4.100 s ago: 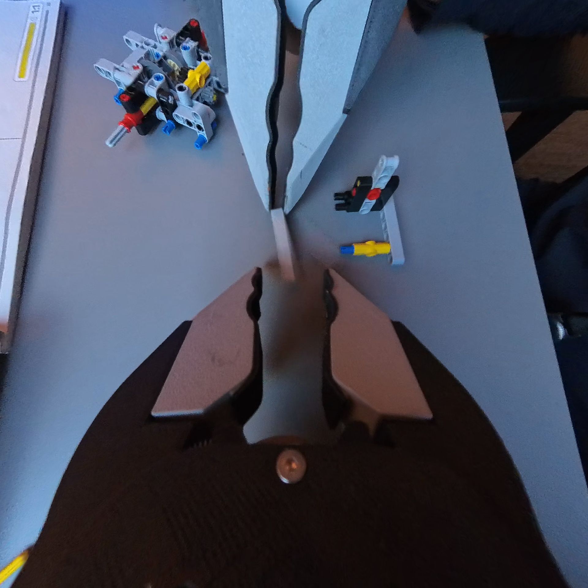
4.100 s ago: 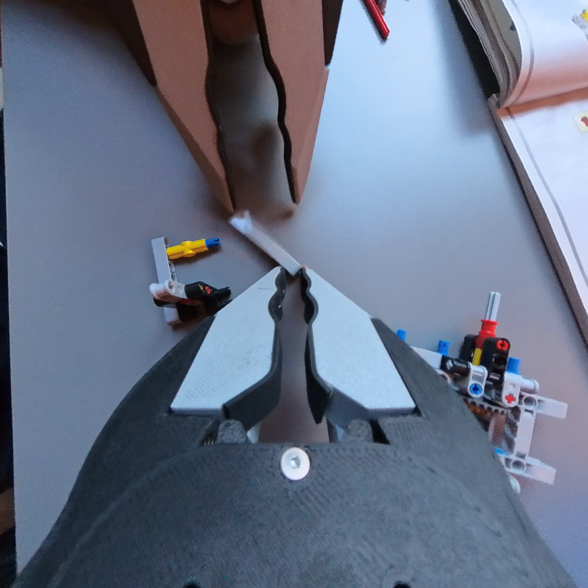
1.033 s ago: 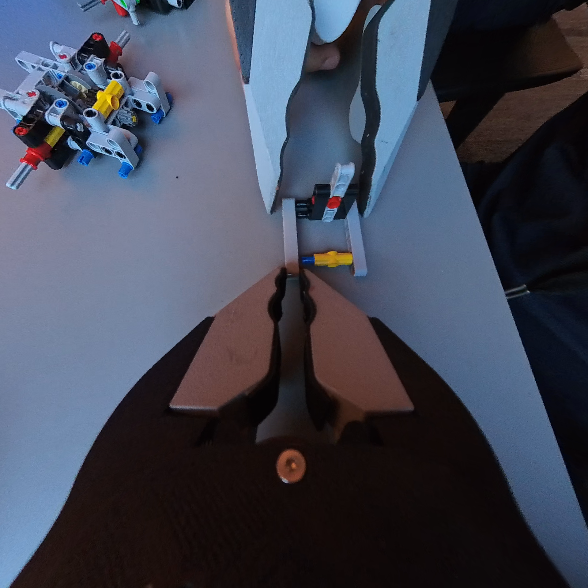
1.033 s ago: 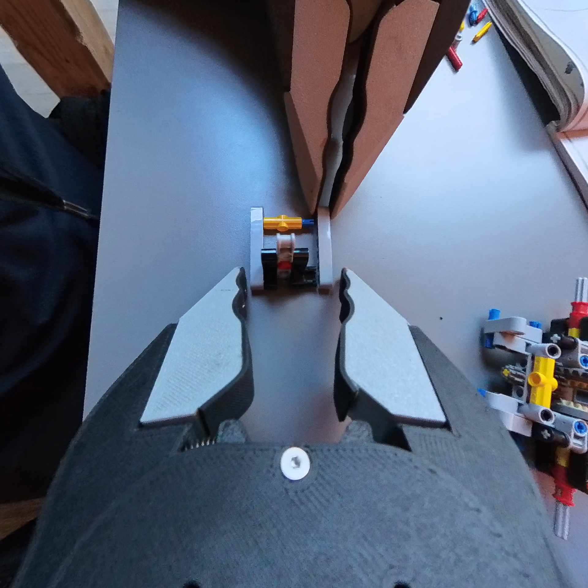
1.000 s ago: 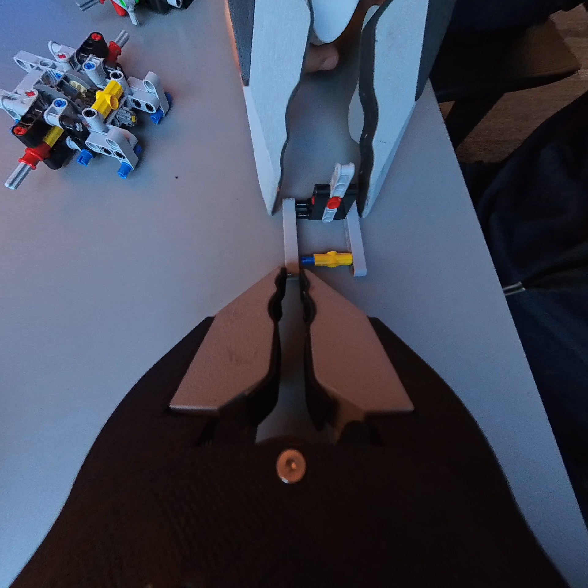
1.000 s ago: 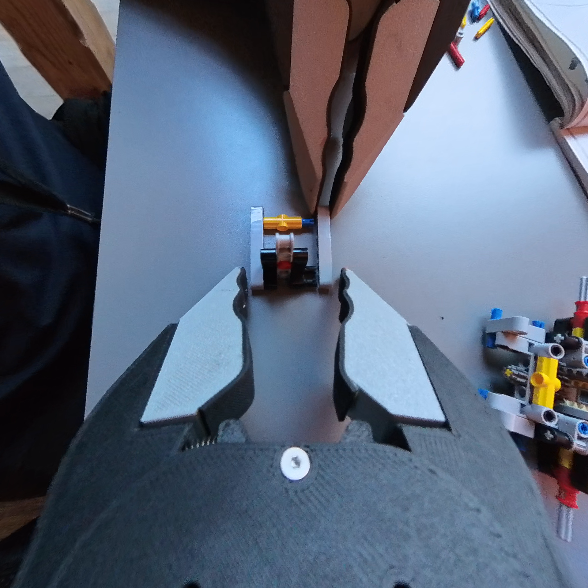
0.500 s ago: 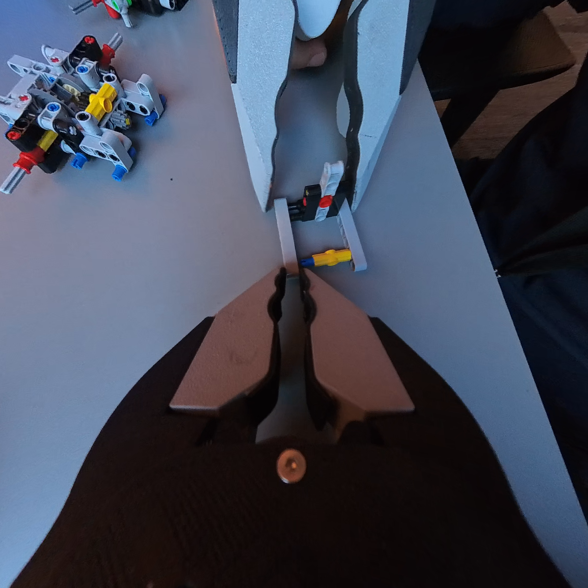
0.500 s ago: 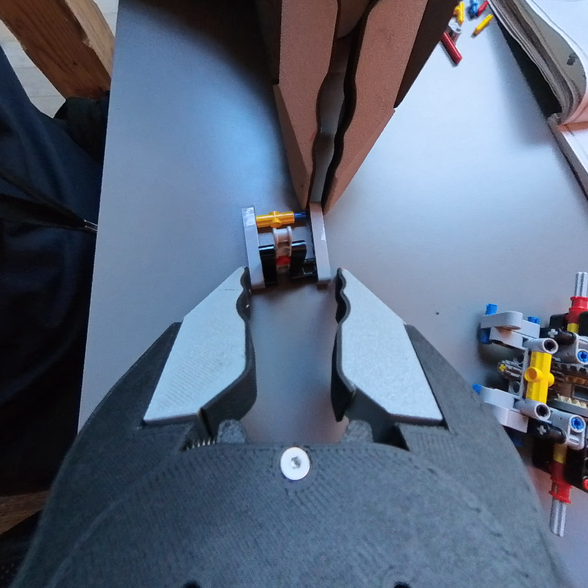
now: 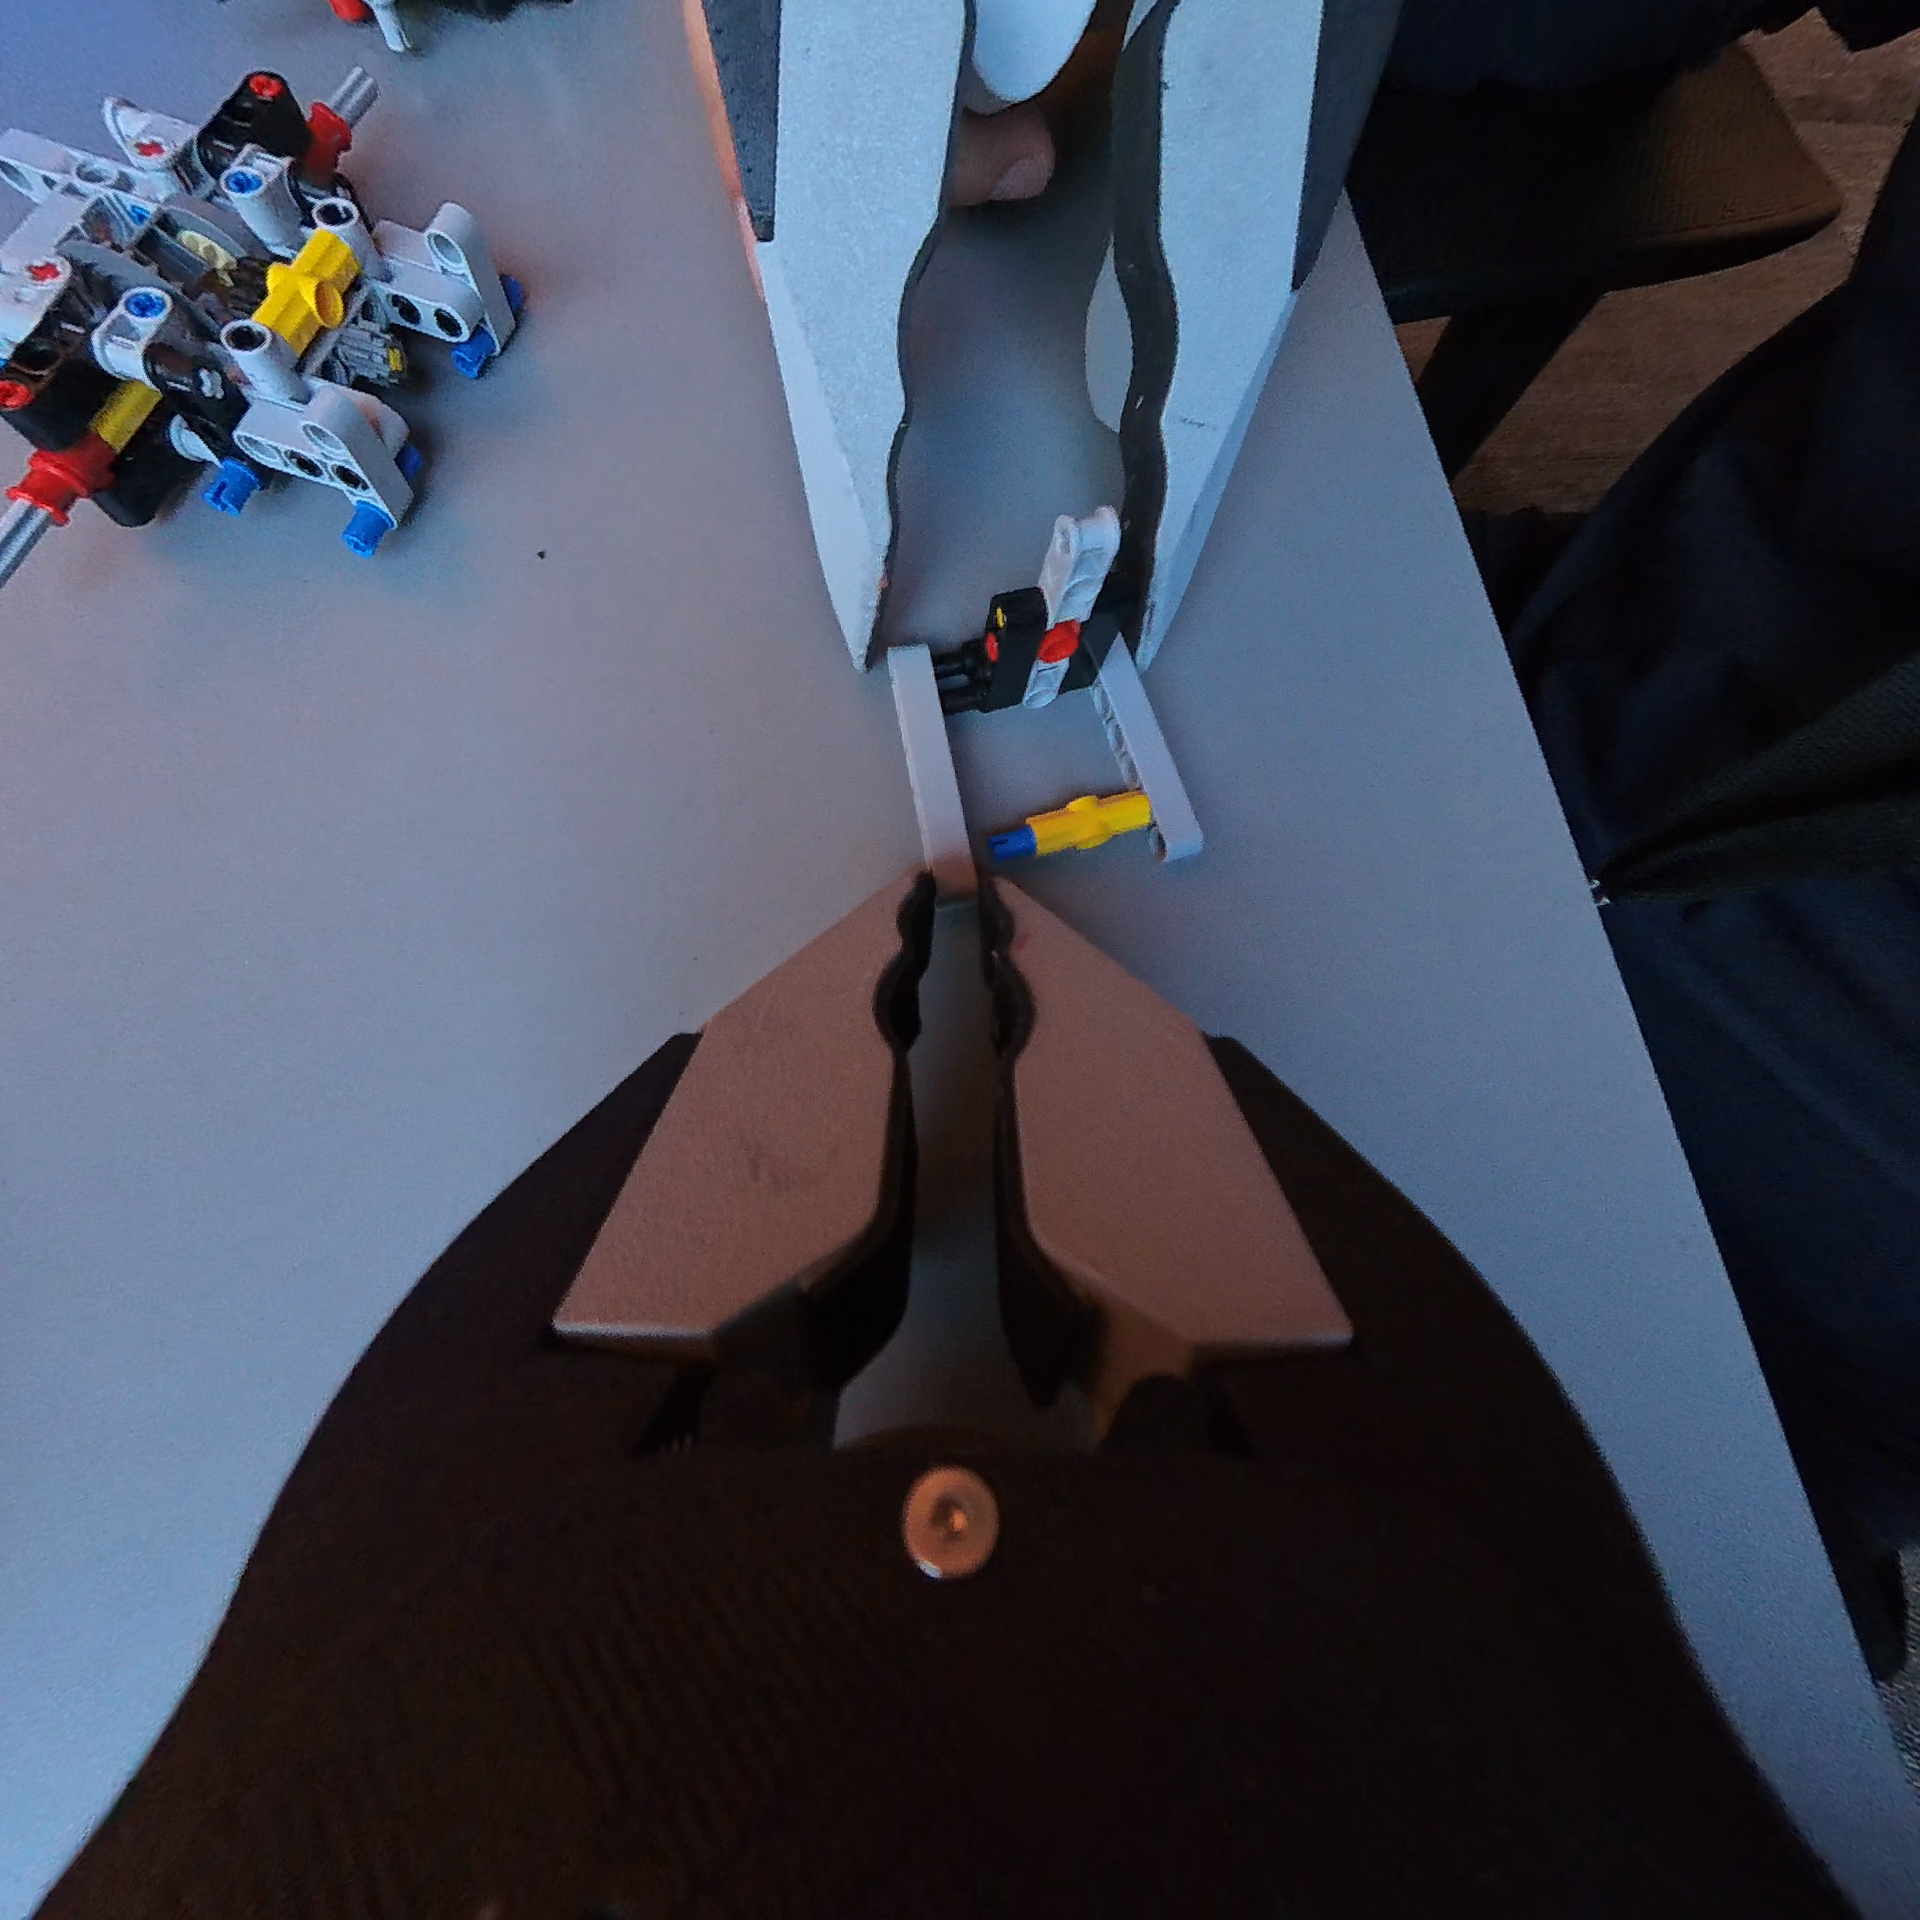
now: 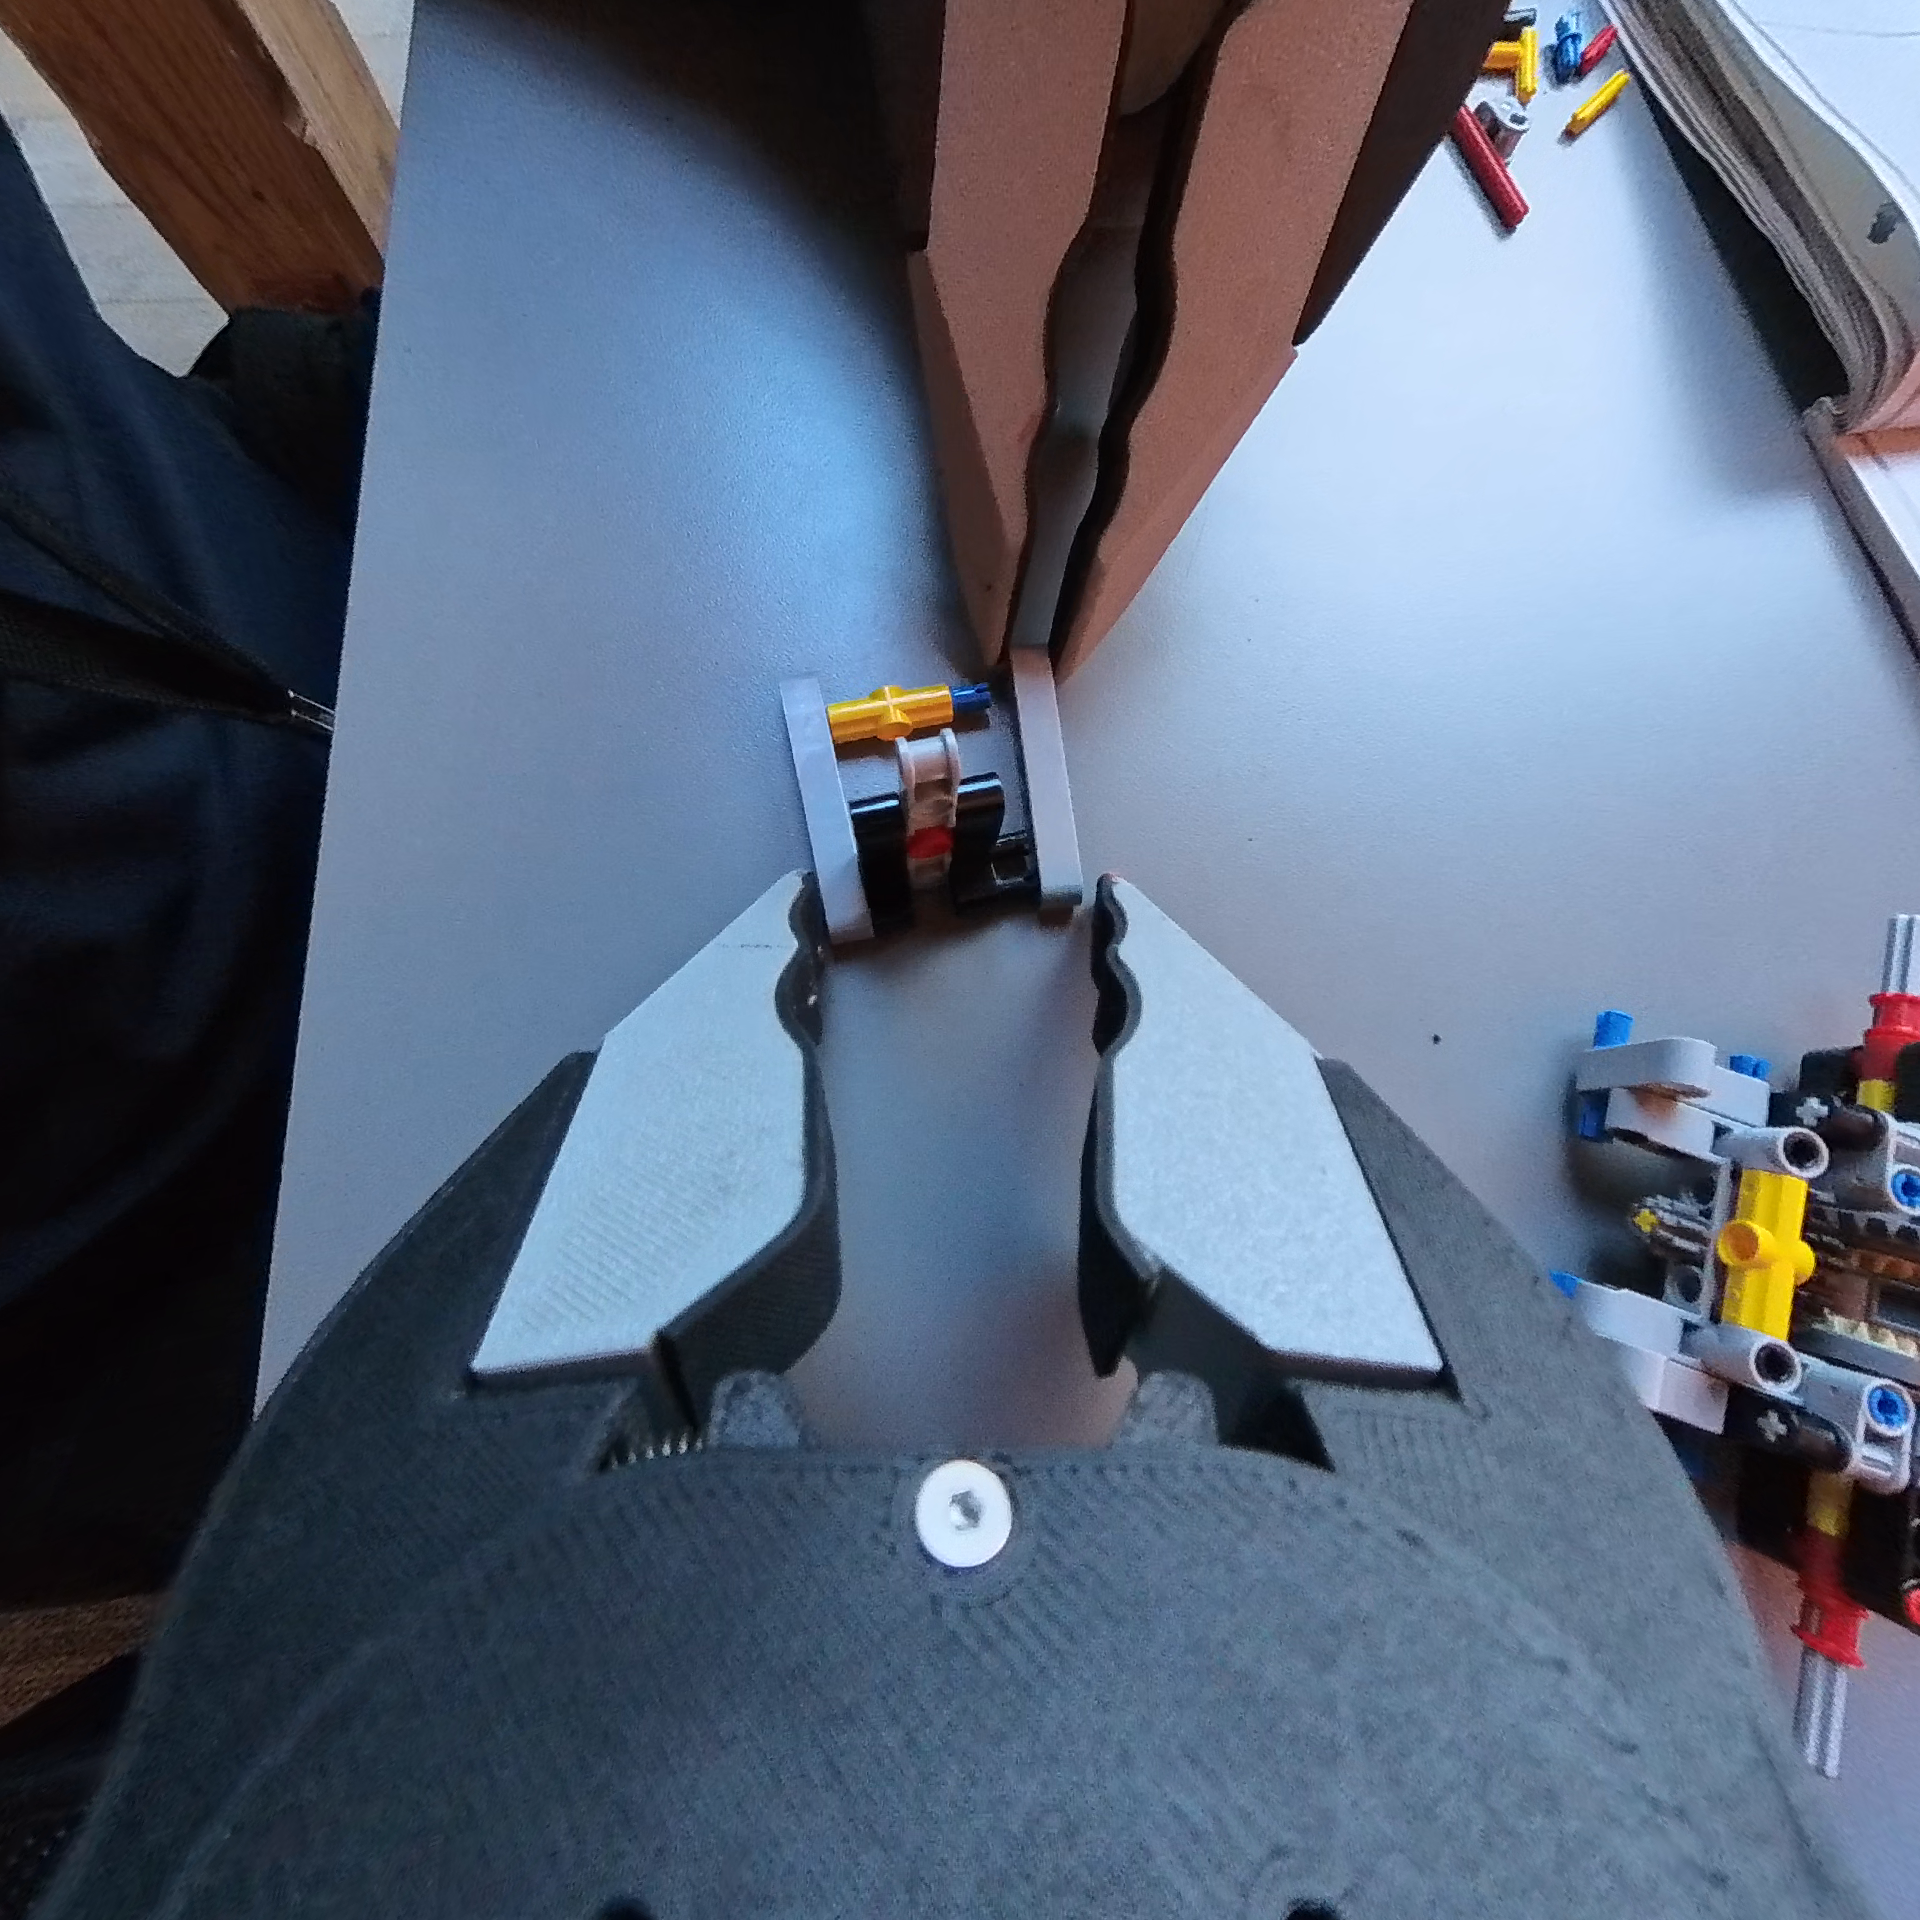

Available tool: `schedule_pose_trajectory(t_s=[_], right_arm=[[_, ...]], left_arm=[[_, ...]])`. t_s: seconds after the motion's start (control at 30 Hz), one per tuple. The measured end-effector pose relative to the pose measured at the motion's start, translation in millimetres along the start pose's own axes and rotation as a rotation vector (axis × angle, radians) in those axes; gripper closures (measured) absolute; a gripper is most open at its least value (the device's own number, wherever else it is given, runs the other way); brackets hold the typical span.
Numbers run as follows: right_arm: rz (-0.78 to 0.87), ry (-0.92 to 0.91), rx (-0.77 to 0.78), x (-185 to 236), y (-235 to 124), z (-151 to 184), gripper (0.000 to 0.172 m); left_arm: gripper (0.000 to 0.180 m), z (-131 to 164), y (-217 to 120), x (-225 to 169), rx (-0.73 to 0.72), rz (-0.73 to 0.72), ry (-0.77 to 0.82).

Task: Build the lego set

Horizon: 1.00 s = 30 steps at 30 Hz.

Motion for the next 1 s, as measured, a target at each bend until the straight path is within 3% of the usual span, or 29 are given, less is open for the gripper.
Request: schedule_pose_trajectory(t_s=[0.63, 0.7, 0.77, 0.8, 1.0], right_arm=[[-0.033, -0.002, 0.001, 3.3, 3.1, -1.9, 0.126], [-0.033, -0.005, 0.0, 3.4, 3.2, -1.9, 0.126], [-0.034, -0.007, 0.0, 3.6, 3.4, -2.1, 0.127], [-0.033, -0.007, 0.0, 3.6, 3.5, -2.1, 0.127], [-0.032, -0.004, 0.0, 2.9, 3.9, -2.4, 0.126]], left_arm=[[0.174, 0.4, -0.4, -5.0, 0.007, 0.015, -0.001], [0.167, 0.1, -1.2, -5.4, 0.008, 0.02, -0.004], [0.145, -1.9, -0.4, -2.8, 0.008, -0.007, -0.005], [0.143, -2.4, 0.7, -5.6, 0.013, 0.005, -0.004], [0.147, -2.9, 4.8, -11.7, 0.035, -0.004, 0.044]])
Point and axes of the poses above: each gripper's, where its closed fingertips meet, y out along the fingers, z out of its underside, x = y × z across the jaws, the point moved 1 cm from there along -y, back along the fingers, and after that the axes turned 8 degrees about -x, right-handed, at the moved point
